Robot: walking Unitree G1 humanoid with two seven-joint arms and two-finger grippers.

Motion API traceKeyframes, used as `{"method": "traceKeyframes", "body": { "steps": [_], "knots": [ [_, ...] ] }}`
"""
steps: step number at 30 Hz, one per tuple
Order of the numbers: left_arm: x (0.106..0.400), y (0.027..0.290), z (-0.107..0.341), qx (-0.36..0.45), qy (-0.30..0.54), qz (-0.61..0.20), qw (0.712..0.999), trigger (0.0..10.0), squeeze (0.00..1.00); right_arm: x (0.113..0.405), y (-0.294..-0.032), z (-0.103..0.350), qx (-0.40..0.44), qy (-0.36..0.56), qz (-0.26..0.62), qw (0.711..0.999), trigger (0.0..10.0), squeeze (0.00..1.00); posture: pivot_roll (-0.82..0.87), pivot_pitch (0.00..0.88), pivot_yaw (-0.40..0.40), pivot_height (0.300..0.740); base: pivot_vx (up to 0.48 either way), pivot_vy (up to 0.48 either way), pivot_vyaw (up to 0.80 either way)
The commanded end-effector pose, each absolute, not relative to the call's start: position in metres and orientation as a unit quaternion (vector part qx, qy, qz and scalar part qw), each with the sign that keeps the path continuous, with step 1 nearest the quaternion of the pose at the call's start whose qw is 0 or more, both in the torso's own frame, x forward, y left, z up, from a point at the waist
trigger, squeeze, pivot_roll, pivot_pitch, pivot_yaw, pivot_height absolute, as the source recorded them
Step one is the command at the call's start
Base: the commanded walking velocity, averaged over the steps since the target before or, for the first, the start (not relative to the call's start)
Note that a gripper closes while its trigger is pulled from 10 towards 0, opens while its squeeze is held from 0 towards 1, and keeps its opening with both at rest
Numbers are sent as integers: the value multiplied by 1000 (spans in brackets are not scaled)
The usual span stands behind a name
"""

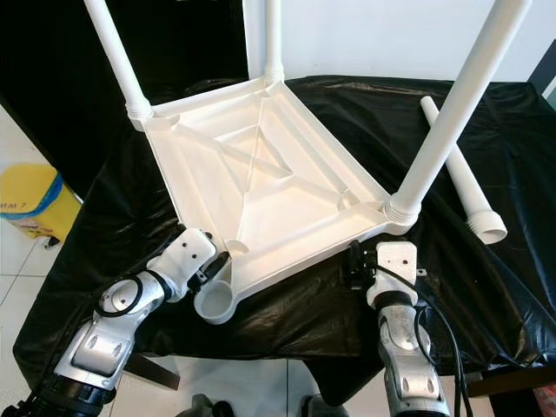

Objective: Building children table

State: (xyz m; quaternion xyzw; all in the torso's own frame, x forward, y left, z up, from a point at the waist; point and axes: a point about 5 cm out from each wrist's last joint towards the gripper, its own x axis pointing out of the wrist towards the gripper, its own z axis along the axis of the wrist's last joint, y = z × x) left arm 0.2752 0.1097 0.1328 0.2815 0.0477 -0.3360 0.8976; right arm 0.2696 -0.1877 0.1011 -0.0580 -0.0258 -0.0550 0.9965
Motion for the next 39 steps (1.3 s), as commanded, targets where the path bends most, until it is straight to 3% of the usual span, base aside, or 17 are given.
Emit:
{"method": "traceKeyframes", "body": {
  "steps": [1,18,30,39],
  "knots": [
    [261,87,119,267,74,-421,864,10000,0,276,-172,104,-47,-35,-26,998,10000,0,-153,118,30,740,0,0,0],
    [255,63,130,227,55,-445,865,10000,0,291,-166,104,-45,-30,-2,999,10000,0,-149,137,1,740,0,0,0],
    [256,44,137,207,45,-479,852,10000,0,317,-156,114,-42,-38,36,998,10000,0,-187,126,44,740,0,0,0],
    [257,26,145,193,31,-496,846,10000,0,347,-133,129,-49,-46,85,994,10000,0,-190,119,41,740,0,0,0]
  ]
}}
